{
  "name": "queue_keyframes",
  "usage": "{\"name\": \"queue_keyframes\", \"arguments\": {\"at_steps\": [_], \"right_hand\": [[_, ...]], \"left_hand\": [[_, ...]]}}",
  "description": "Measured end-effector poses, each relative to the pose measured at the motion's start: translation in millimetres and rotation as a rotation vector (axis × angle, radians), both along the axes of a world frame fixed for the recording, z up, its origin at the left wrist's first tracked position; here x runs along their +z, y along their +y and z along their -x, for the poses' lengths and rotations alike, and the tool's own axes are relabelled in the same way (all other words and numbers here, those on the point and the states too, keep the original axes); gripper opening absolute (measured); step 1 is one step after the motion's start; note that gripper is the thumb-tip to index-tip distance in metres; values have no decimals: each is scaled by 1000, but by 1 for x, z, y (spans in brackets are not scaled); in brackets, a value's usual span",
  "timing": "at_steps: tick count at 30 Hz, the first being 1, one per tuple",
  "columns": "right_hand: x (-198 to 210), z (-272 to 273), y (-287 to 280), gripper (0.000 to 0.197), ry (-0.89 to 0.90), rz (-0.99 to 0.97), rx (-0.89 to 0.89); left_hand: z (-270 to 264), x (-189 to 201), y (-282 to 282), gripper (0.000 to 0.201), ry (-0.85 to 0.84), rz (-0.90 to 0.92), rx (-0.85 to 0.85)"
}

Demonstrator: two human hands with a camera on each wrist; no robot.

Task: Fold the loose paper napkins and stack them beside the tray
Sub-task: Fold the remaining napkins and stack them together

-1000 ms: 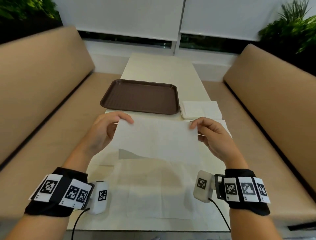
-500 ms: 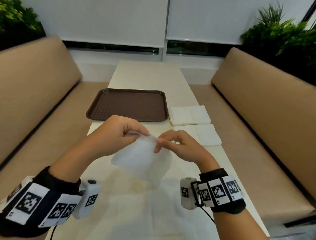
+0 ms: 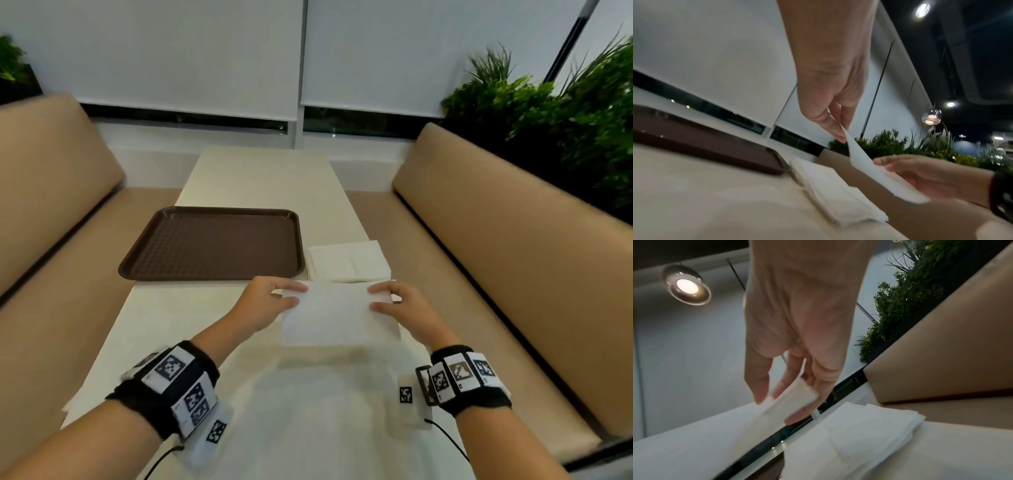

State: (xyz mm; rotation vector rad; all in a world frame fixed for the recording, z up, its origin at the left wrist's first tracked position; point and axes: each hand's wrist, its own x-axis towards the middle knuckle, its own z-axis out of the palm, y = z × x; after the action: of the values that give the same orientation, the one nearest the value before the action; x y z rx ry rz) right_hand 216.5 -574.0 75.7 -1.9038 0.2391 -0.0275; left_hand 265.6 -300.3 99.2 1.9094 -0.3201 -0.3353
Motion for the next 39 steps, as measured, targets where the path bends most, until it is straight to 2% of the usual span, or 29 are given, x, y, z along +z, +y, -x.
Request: {"name": "queue_keyframes", "arguments": {"at_steps": [3,5,7,11,14,16,18,20,22,25,28,29,32,35,36,38,39], "right_hand": [[0,-33,-21,19,26,158,-133],[-7,-52,-31,20,47,287,-196],[-17,-64,-37,28,113,442,-217],[-38,-62,-40,37,264,773,-68],[-58,-52,-36,35,274,854,-54],[-58,-49,-32,35,355,941,-100],[-44,-47,-25,37,393,1022,-130],[-28,-42,-13,45,281,1003,-161],[-14,-35,8,45,132,947,-125],[3,-20,53,36,110,855,163],[1,-8,96,36,208,840,454],[-3,-6,110,38,230,836,521],[-21,-1,152,53,285,798,614],[-38,4,189,75,330,871,615],[-43,6,199,80,331,903,602],[-49,8,211,84,324,910,559],[-51,8,215,84,321,894,542]], "left_hand": [[-25,-18,-51,25,70,80,46],[-35,-30,-78,36,133,56,55],[-41,-47,-97,46,134,-42,53],[-44,-74,-117,45,108,-357,23],[-41,-85,-115,45,41,-620,-68],[-40,-84,-111,45,6,-645,-98],[-39,-72,-104,44,4,-591,-89],[-38,-54,-87,41,0,-451,-46],[-32,-31,-55,36,-16,-262,-17],[-3,-2,18,25,-43,-94,-44],[46,8,97,19,-50,-56,3],[63,7,122,16,-35,-53,32],[115,-6,180,36,9,-42,138],[155,-29,218,23,55,28,296],[165,-40,230,28,77,43,333],[179,-64,248,56,73,22,387],[185,-74,256,58,68,32,429]]}}
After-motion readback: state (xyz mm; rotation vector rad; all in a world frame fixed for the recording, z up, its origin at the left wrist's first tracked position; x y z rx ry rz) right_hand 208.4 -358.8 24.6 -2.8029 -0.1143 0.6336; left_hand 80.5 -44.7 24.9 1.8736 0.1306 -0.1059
